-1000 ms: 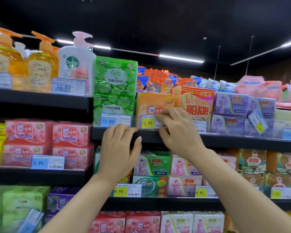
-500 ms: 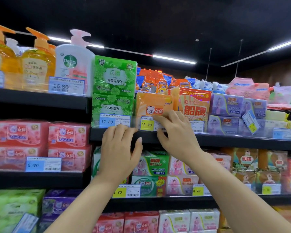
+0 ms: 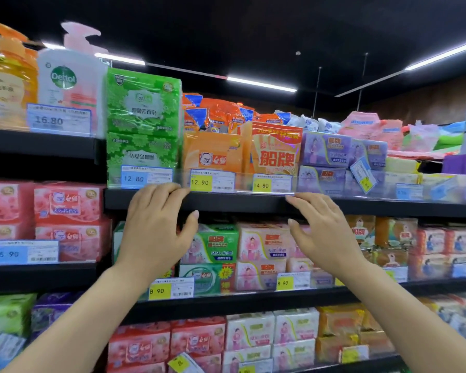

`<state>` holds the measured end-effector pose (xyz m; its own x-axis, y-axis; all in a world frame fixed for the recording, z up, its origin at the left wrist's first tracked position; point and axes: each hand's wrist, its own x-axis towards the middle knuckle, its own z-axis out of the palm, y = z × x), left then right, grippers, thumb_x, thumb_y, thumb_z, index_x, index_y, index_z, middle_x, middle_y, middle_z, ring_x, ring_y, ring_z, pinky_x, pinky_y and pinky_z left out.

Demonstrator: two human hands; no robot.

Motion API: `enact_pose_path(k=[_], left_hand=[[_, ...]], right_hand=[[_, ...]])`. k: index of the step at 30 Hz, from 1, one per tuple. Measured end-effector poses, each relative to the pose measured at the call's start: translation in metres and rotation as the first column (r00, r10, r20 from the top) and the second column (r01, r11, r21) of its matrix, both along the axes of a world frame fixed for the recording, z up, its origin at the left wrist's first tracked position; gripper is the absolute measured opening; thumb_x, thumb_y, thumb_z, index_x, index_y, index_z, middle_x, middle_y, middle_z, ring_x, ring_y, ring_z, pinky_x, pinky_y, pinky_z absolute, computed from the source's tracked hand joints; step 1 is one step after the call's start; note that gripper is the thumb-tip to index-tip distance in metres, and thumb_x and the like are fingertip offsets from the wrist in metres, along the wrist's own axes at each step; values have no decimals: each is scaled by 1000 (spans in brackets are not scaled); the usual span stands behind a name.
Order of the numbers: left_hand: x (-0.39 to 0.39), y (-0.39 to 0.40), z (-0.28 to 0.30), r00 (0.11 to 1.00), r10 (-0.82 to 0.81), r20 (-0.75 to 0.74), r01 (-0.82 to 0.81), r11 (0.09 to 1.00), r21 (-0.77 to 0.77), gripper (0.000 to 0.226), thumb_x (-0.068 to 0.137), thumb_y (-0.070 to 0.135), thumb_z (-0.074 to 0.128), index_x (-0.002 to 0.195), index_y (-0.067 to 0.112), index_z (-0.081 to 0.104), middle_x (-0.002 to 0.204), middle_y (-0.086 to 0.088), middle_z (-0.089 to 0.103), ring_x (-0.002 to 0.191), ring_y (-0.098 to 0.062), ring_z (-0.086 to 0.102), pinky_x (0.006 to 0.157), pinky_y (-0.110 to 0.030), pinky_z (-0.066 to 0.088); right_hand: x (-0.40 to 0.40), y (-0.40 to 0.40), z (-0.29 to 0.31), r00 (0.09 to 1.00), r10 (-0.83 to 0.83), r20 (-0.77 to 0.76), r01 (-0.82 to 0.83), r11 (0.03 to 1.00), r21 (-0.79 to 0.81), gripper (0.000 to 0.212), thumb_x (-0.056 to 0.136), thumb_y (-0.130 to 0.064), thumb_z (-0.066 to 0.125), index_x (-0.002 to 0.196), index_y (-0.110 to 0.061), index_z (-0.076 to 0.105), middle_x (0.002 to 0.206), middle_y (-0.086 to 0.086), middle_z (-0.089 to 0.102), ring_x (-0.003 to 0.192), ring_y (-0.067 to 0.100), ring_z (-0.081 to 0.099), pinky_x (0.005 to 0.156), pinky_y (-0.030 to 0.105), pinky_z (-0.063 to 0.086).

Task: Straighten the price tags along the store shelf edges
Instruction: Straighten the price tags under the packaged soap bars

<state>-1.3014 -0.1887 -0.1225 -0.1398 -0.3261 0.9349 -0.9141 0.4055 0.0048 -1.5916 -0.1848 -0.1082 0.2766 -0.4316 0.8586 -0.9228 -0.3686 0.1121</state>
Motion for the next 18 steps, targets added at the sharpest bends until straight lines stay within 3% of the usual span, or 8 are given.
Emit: enact_pose_path(k=[6,13,18], left_hand=[[-57,1,7,999,6,52,-5,1000,-11,48,87,39,45,117,6,61,113,-9,59,108,-30,51,96,-44,38],[-177,-12,14,998,-17,67,19,999,-40,42,86,37,48,113,8,62,106,-7,59,102,-29,51,93,-39,37],[-247,-27,16,999,-18,33,20,998,-67,38,85,34,51,109,8,63,103,-5,59,97,-27,52,90,-39,38]], right_hand=[[-58,-16,-5,1000,13,-12,-13,1000,-28,46,86,-36,42,123,-12,57,118,5,58,111,24,50,98,38,37],[-154,-29,6,994,109,-4,-109,991,-76,44,84,-32,45,121,-12,59,115,5,59,109,21,47,97,37,38],[-210,-38,19,984,177,33,-171,976,-133,36,82,-20,56,116,-9,60,108,6,62,103,18,46,92,32,36]])
